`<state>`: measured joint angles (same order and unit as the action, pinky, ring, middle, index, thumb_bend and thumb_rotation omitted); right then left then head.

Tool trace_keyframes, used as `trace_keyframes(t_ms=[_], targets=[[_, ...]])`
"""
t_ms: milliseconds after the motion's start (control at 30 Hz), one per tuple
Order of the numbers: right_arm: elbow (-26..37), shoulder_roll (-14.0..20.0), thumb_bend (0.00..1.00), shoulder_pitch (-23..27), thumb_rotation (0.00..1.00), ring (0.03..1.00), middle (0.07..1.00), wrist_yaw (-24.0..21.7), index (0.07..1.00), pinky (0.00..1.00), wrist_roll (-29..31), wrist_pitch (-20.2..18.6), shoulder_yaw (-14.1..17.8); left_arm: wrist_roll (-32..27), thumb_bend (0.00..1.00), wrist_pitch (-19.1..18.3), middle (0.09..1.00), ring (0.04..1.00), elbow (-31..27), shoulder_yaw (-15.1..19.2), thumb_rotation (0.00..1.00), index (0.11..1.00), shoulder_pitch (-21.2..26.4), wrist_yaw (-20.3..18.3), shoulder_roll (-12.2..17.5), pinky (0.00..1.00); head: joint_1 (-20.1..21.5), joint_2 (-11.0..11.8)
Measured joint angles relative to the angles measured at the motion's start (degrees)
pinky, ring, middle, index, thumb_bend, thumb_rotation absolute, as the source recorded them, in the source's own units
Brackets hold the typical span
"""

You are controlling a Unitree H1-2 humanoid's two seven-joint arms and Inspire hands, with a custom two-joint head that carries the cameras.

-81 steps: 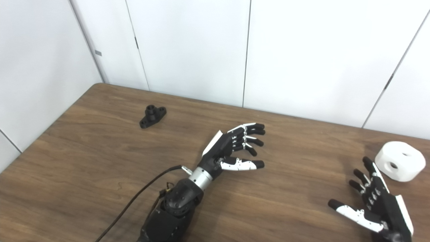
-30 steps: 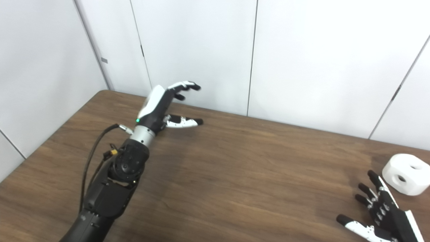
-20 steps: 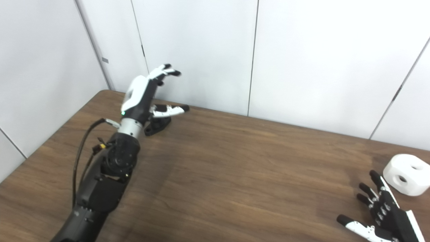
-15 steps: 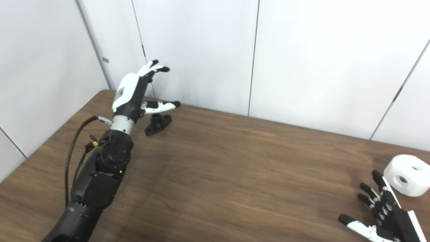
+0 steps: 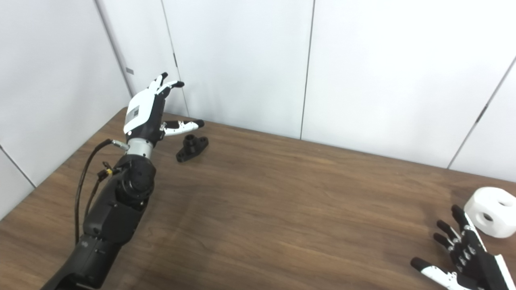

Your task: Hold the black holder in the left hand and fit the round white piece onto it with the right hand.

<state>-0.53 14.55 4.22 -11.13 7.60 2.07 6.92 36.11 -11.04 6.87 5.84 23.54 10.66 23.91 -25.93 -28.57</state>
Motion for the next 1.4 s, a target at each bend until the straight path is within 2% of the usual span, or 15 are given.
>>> trace_keyframes(t_ms=[167,367,500,667,1000,1400], targets=[[0.01,0.1,0.77,-0.06,0.16,0.912,1.0,-0.01,0.968,0.86,-0.17,0.02,-0.02,-0.14,1.0,-1.94,1.0,1.0,2.27,-0.45,0.36,0.871,0.34,-0.51,0.57,1.0,0.09,0.0],[0.01,0.22,0.77,-0.06,0.16,0.92,1.0,-0.2,0.966,0.87,-0.12,0.02,-0.01,-0.03,1.0,-5.47,1.0,1.0,2.89,-2.45,0.41,0.905,0.32,-4.2,1.75,1.0,0.26,-0.09],[0.0,0.27,0.78,-0.06,0.19,0.92,1.0,-0.31,0.968,0.87,-0.12,0.03,-0.01,0.44,1.0,-8.72,1.0,1.0,3.72,-3.87,0.44,0.91,0.32,-5.08,2.04,1.0,0.35,-0.35],[0.01,0.34,0.78,-0.07,0.18,0.915,1.0,-0.36,0.965,0.86,-0.12,0.04,-0.01,0.69,1.0,-11.27,1.0,1.0,4.93,-5.01,0.45,0.9,0.32,-5.87,2.52,1.0,0.35,-0.44],[0.39,0.34,0.77,-0.19,0.17,0.914,0.993,-0.5,0.956,0.88,0.02,0.0,-0.07,1.47,1.0,-13.39,1.0,1.0,9.16,-6.44,0.39,0.887,1.3,-5.48,3.15,1.0,0.53,-0.88],[1.6,0.52,0.77,-1.09,0.18,0.921,1.0,-0.6,0.958,0.88,0.02,-0.29,-0.03,1.32,1.0,-13.39,1.0,1.0,14.17,-6.5,0.35,0.848,1.38,-1.47,2.73,1.0,0.7,-1.58]])
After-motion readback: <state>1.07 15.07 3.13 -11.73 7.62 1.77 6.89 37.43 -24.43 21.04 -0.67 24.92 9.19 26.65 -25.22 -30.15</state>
